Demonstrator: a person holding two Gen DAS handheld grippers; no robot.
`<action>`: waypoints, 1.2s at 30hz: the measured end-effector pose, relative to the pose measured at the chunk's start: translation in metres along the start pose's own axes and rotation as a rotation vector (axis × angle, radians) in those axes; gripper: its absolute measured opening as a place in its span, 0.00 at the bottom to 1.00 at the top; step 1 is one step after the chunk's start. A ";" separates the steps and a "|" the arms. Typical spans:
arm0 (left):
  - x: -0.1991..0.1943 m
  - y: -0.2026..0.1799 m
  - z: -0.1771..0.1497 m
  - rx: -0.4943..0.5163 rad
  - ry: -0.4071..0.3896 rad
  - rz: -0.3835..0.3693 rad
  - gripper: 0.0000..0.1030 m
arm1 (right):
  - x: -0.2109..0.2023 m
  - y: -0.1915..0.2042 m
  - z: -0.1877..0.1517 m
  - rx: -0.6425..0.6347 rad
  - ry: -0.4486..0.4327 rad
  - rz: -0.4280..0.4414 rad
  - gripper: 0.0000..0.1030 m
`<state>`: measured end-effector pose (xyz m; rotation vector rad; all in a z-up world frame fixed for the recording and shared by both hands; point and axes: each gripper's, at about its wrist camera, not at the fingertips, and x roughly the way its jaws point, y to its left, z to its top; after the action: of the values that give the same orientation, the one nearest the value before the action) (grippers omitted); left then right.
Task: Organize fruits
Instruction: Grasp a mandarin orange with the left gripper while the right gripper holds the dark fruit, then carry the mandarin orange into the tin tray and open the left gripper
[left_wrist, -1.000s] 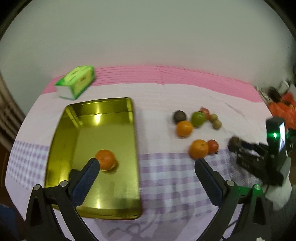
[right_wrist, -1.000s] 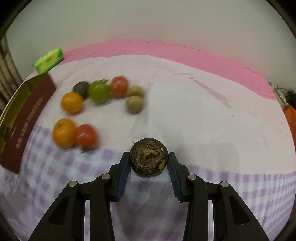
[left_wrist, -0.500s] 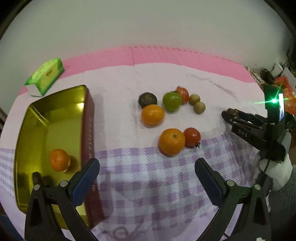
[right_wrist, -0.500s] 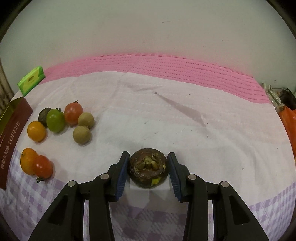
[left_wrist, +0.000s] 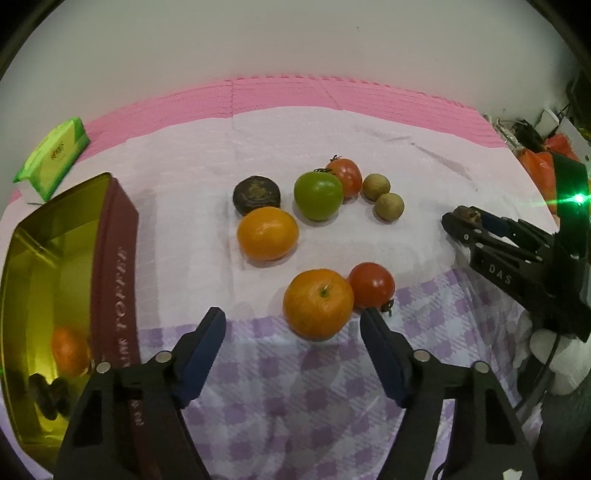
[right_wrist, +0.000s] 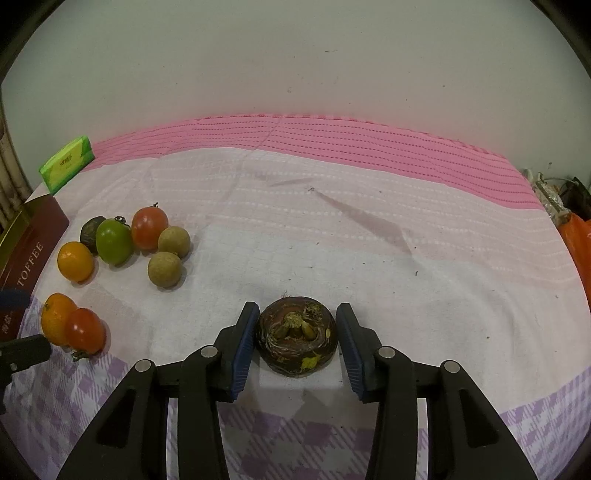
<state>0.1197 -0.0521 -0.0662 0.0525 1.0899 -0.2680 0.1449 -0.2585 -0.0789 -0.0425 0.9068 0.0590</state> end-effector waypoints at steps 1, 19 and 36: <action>0.002 0.000 0.001 -0.002 0.002 -0.003 0.63 | 0.000 0.000 0.000 0.000 0.000 0.001 0.43; 0.014 -0.003 0.005 -0.010 0.013 -0.065 0.37 | 0.001 0.000 0.000 0.000 0.000 -0.002 0.44; -0.028 0.008 -0.009 -0.053 -0.025 -0.070 0.37 | 0.001 0.000 -0.001 0.003 0.000 -0.003 0.50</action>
<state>0.1021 -0.0372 -0.0463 -0.0368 1.0745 -0.3018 0.1447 -0.2589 -0.0798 -0.0415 0.9072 0.0547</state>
